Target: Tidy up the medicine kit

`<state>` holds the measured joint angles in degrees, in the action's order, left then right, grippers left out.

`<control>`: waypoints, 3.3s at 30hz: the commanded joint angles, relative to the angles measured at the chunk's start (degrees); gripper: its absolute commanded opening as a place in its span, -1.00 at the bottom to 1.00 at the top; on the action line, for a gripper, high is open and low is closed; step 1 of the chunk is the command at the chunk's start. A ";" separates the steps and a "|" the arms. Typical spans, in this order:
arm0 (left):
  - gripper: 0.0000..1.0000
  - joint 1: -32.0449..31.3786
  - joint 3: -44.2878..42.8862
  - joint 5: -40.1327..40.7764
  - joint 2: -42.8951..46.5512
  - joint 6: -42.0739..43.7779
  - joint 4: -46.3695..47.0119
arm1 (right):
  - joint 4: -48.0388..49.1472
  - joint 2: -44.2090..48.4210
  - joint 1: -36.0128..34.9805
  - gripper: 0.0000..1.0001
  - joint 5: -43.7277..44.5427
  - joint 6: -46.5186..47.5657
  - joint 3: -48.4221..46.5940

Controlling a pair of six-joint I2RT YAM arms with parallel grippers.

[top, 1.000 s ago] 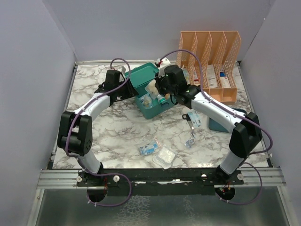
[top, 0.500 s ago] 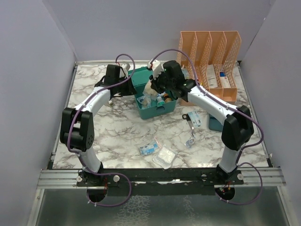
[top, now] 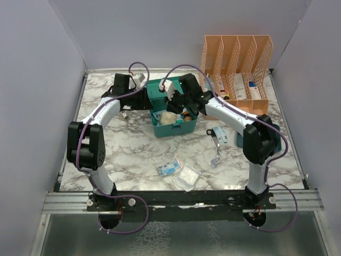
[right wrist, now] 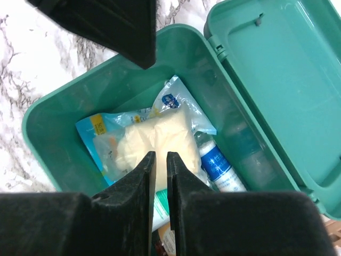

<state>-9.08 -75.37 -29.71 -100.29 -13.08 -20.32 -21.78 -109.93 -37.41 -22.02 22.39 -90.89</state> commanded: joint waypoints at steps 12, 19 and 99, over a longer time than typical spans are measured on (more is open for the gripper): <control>0.10 1.79 1.35 -6.22 2.75 -6.17 6.35 | -6.89 -5.55 -0.21 -0.13 19.17 -36.77 -6.90; 0.15 1.97 3.64 -3.23 8.21 -7.25 8.09 | -13.62 -9.78 -0.39 -0.13 17.80 -48.00 -10.10; 0.14 2.14 5.87 9.96 13.83 -4.93 3.10 | -10.19 -16.07 -5.35 -0.52 18.81 -44.71 -13.14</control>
<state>-7.20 -68.60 -20.99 -87.11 -18.63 -17.28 -28.95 -122.98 -43.13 -5.78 -22.20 -103.57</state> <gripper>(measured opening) 0.570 0.234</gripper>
